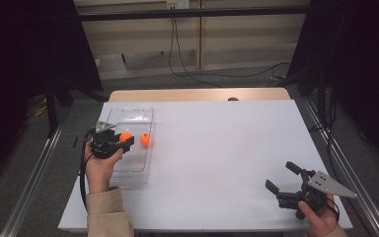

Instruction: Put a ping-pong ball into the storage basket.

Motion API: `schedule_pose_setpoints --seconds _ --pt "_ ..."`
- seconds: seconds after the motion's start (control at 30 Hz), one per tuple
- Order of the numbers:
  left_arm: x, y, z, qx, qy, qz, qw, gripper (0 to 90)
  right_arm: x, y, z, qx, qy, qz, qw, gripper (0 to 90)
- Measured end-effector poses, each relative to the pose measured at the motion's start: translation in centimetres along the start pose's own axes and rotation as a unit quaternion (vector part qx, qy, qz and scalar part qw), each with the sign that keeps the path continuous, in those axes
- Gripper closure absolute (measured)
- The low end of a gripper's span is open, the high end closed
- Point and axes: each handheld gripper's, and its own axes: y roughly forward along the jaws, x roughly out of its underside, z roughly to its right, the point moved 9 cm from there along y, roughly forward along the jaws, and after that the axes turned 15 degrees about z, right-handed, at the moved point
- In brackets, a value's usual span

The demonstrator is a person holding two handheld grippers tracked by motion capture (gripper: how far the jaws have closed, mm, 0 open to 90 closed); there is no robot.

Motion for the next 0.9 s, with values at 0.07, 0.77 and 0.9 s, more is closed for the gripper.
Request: schedule_pose_setpoints --seconds 0.07,0.77,0.9 --pt "0.12 0.06 -0.02 0.0 0.003 -0.003 1.0 50.9 0.0 -0.01 0.01 -0.001 -0.001 0.0 1.0 1.7" --pt "0.77 0.28 -0.22 -0.007 0.007 -0.019 0.9998 50.6 -0.02 -0.03 0.02 -0.001 -0.002 0.0 1.0 1.7" --pt "0.93 0.31 -0.32 -0.009 0.006 -0.022 0.9997 50.5 -0.02 -0.01 0.01 -0.001 -0.002 0.0 1.0 1.7"
